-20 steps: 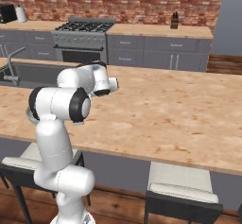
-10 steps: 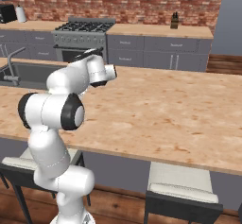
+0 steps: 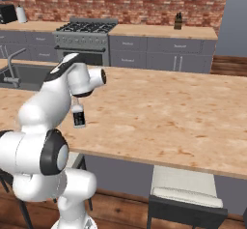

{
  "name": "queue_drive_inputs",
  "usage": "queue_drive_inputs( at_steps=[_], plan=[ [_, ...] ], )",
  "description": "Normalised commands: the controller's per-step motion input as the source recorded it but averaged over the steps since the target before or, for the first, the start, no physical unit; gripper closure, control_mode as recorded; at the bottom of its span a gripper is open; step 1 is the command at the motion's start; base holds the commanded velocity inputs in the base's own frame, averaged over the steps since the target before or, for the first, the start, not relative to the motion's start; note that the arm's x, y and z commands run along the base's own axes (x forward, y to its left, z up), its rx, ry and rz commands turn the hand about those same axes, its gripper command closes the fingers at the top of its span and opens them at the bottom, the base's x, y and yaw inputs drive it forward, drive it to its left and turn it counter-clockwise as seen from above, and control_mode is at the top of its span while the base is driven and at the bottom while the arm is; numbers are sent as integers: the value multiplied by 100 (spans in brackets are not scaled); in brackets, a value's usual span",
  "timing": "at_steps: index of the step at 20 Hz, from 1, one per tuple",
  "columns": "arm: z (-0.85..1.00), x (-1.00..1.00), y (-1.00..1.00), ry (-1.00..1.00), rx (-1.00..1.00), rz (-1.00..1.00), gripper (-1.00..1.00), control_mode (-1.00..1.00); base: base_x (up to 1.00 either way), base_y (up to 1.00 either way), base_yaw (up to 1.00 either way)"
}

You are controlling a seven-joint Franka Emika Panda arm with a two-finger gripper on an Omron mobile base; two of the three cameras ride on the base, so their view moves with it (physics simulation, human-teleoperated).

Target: There is a bowl on the dining counter. Grab a lemon wedge from the fridge and place it in the bowl. Then get the liquor bottle and glass cup from the cabinet and place them next to the bowl.

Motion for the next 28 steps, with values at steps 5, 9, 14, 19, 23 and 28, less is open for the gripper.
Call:
queue_drive_inputs(
  at_steps=[5,9,14,19,23,28],
  plan=[
    [22,-89,25,6,-4,-26,-100,-100,0,0,0],
    [28,-62,14,23,-12,-27,-100,-100,0,0,0],
    [37,-53,0,35,-7,-31,-100,-100,0,0,0],
    [26,-66,-9,32,-6,-31,-100,-100,0,0,0],
    [16,-80,-31,22,-5,-28,-100,-100,0,0,0],
    [19,-70,-65,10,-2,-22,-100,-100,0,0,0]
  ],
)
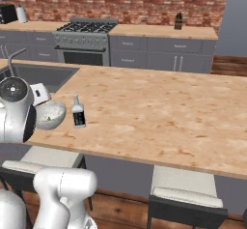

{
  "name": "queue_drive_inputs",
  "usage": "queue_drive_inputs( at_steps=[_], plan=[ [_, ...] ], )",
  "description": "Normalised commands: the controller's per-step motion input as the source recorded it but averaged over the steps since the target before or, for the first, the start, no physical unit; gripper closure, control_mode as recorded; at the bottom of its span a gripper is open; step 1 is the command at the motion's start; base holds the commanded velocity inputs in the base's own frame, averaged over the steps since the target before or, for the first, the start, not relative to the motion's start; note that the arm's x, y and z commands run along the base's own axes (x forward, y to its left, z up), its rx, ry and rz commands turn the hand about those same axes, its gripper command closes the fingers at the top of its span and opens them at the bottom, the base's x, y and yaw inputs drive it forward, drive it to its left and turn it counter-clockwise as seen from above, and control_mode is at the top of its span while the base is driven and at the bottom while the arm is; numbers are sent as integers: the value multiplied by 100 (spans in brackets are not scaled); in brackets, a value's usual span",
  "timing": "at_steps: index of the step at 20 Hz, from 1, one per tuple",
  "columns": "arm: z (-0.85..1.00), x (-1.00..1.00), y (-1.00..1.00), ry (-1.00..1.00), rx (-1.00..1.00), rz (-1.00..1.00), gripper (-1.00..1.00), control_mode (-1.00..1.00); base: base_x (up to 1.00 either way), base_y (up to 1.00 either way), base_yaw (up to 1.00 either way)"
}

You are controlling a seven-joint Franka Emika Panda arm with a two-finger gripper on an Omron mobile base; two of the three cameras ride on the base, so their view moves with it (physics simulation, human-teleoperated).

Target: There is a bowl on the dining counter. Grab a lemon wedge from the fridge and place it in the bowl. Then get the liquor bottle and glass cup from the cabinet and place them next to the bowl.

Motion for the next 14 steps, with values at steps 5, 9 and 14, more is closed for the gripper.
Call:
queue_drive_inputs(
  at_steps=[5,9,14],
  plan=[
    [14,-73,-74,3,0,-23,-100,-100,0,0,0],
    [3,-67,-50,0,2,-25,-100,-100,0,0,0],
    [0,-61,-10,0,2,-31,-100,-100,0,0,0]
  ],
)
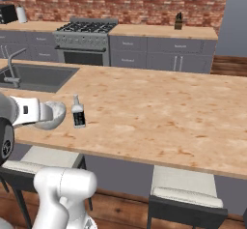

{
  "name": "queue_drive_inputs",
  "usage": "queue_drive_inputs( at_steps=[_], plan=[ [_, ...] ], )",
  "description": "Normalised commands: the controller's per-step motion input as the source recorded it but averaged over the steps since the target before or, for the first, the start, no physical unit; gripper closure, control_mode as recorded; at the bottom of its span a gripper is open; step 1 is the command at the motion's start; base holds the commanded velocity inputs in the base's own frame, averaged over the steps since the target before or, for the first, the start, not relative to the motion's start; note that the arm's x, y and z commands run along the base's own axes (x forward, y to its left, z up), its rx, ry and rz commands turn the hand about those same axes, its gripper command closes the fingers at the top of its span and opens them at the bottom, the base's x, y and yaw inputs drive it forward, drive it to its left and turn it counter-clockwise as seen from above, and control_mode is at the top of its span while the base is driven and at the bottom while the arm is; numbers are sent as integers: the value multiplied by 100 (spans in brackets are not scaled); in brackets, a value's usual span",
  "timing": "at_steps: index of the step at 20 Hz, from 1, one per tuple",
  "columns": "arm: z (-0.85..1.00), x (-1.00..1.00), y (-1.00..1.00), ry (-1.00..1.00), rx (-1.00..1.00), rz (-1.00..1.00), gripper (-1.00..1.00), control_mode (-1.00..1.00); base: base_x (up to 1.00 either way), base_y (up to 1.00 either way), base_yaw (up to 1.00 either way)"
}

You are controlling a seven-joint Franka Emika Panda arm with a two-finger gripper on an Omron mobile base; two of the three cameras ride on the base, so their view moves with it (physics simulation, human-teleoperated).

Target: There is a bowl on the dining counter. Grab a lemon wedge from the fridge and place it in the bowl. Then get the liquor bottle and glass cup from the cabinet and place them next to the bowl.

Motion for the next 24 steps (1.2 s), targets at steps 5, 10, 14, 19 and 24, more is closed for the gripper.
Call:
queue_drive_inputs(
  at_steps=[5,10,14,19,24],
  plan=[
    [0,-7,0,1,0,-5,-100,-100,0,0,0],
    [0,-3,0,0,0,0,-100,-100,0,0,0],
    [0,0,0,0,0,0,-100,100,-60,38,0],
    [0,0,0,0,0,0,-100,100,-49,94,-10],
    [0,0,0,0,0,0,-100,100,-26,100,-14]
  ],
)
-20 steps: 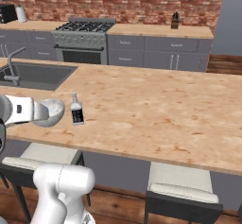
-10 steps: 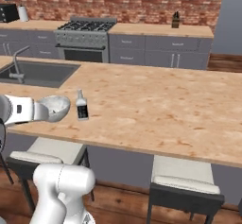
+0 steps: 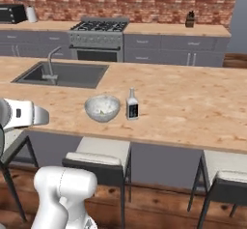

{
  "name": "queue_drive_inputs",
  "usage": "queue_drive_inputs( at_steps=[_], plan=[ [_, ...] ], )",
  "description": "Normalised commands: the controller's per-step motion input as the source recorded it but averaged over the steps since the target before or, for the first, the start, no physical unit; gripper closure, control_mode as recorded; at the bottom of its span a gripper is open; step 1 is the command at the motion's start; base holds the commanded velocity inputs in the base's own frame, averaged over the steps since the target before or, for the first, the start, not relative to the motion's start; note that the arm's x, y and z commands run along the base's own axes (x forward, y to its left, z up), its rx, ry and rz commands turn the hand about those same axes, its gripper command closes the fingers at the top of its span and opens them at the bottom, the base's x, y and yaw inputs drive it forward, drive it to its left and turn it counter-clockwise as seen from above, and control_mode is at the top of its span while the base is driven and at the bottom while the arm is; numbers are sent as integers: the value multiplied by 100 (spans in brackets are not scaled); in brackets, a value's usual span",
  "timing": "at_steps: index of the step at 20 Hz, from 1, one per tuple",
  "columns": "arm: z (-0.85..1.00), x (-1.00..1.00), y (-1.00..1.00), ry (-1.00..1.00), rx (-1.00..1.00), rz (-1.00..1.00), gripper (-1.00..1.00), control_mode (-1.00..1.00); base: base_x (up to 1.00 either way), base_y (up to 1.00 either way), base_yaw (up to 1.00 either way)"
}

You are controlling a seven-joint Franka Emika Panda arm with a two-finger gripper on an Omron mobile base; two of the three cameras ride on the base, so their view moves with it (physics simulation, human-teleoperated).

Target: There is a bowl on the dining counter. Grab a lemon wedge from the fridge and place it in the bowl. Then get the liquor bottle and glass cup from the cabinet and place them next to the bowl.

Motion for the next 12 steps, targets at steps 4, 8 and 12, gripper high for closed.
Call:
queue_drive_inputs(
  at_steps=[4,8,12],
  plan=[
    [0,0,0,0,0,0,-100,100,-14,100,-14],
    [0,0,0,0,0,0,-100,100,-4,100,-9],
    [0,0,0,0,0,0,-100,100,-11,100,-2]
  ],
)
